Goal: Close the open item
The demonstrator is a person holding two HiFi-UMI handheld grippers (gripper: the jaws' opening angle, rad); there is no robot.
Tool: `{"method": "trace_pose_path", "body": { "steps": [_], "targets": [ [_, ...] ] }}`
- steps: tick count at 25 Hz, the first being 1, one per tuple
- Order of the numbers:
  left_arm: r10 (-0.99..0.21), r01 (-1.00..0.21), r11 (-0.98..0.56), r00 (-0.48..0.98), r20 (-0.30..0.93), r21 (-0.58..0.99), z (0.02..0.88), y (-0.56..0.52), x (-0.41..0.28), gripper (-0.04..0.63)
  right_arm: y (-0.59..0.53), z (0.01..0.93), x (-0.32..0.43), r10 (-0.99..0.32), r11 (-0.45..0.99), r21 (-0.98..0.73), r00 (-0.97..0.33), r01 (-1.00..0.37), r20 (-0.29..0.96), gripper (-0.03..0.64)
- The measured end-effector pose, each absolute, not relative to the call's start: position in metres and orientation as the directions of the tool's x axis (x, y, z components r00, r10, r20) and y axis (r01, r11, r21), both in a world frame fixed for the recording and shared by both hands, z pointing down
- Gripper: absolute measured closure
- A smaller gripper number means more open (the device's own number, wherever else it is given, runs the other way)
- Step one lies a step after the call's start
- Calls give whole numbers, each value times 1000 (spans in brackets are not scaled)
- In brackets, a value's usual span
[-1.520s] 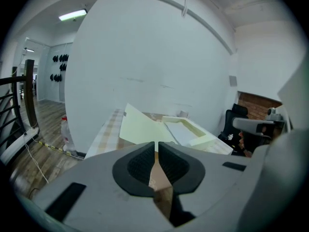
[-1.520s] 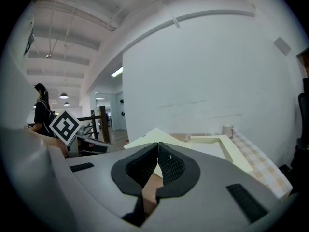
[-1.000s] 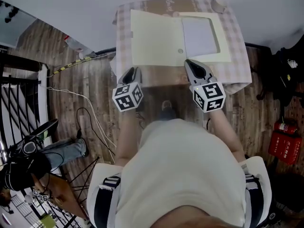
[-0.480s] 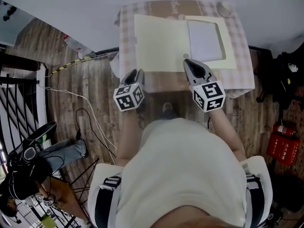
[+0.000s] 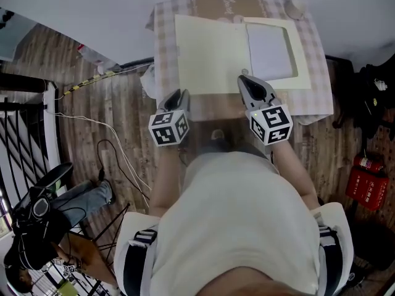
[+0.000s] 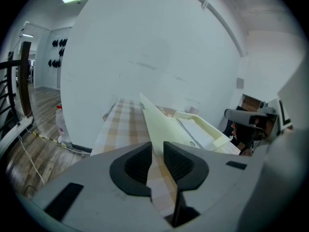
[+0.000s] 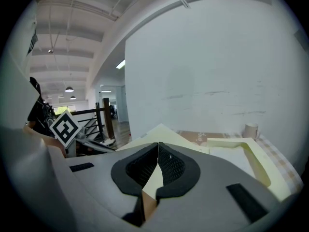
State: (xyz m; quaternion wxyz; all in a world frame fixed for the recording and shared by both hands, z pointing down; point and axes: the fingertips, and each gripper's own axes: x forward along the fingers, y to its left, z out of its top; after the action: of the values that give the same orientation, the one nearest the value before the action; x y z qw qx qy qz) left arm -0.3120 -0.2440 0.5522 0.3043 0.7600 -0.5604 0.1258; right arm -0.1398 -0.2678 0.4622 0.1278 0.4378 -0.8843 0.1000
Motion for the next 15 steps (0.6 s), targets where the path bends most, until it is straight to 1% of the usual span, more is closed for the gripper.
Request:
{"method": "trace_pose_path", "body": {
  "steps": [8, 12, 15],
  "targets": [
    [-787, -922, -191, 349, 509, 337, 540, -238, -306, 540, -276, 454, -149, -735, 623, -54, -608, -780, 300, 617],
    [-810, -927, -152, 315, 495, 342, 533, -236, -302, 549, -279, 454, -152, -695, 672, -47, -652, -739, 303, 617],
    [-839, -934, -93, 260, 478, 346, 526, -235, -299, 555, -283, 453, -149, -653, 720, -35, -694, -693, 302, 617]
  ]
}}
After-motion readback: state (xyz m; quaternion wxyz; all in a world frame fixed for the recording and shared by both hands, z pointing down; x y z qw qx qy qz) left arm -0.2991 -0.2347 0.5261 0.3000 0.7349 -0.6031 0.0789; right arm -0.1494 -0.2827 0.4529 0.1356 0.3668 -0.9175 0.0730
